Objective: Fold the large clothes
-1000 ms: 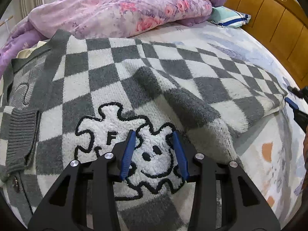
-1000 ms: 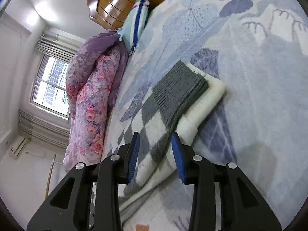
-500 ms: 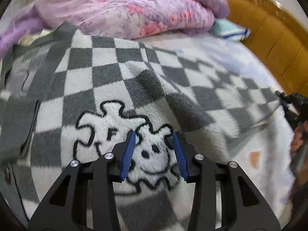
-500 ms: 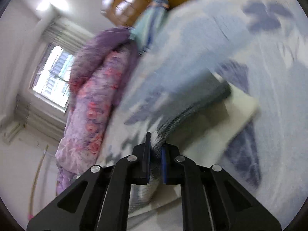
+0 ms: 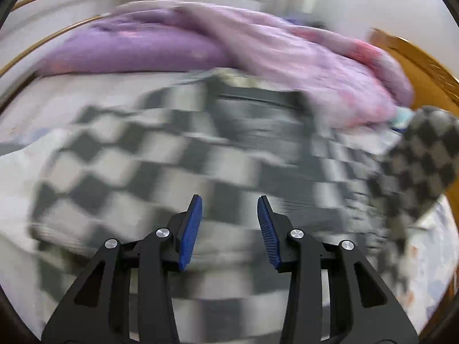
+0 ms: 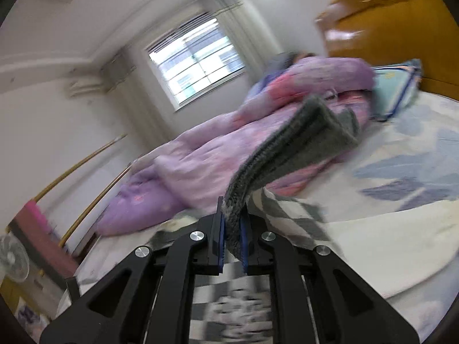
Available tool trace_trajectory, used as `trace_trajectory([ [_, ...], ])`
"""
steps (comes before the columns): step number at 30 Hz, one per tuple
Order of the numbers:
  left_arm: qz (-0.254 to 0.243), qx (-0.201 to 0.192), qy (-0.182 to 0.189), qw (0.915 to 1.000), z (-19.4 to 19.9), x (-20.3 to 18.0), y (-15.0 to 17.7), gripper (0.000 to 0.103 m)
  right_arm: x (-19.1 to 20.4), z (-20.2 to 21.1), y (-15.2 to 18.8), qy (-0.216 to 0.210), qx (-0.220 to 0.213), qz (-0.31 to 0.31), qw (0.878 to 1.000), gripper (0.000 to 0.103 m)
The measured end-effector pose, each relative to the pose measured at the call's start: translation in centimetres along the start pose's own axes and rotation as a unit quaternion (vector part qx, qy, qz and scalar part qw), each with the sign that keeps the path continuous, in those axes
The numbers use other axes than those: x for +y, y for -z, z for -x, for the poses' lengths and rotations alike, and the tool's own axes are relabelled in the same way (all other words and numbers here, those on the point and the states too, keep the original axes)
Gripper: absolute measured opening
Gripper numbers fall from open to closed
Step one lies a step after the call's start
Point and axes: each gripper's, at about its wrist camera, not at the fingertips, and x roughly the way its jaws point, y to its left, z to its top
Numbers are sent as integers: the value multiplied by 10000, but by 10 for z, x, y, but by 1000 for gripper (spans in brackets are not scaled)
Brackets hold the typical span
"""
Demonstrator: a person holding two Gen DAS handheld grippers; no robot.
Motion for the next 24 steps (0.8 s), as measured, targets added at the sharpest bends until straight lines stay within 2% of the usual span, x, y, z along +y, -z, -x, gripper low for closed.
trace_trajectory([
  [2,268,118,-420,9987,-4,38,1,41,28,-27,12,-118,250,18,9996,8],
  [5,366,642,-435,9963,-21,70,7,41,66,-66,32,-291,566,19,9980,8],
  [7,428,786,-173,9958,-27,87,11,41,94,-91,52,-354,808,180,9959,8],
  [10,511,508,356,9968,-7,98,11,41,137,-116,84,-282,1125,601,9914,8],
  [13,302,349,466,9978,10,103,10,41,177,-156,128,-81,1570,1105,9814,8],
  [16,304,374,564,9972,19,113,9,41,191,-188,165,239,2010,1490,9679,10],
  [19,311,365,617,9969,22,120,7,41,205,-202,202,466,2291,1826,9550,13],
  [21,372,387,685,9962,22,126,8,41,202,-214,222,577,2664,1953,9421,17],
  [23,452,417,686,9958,21,128,12,41,202,-211,226,455,2615,2049,9421,27],
  [24,435,407,695,9958,22,128,12,41,201,-207,224,391,2579,2020,9440,29],
])
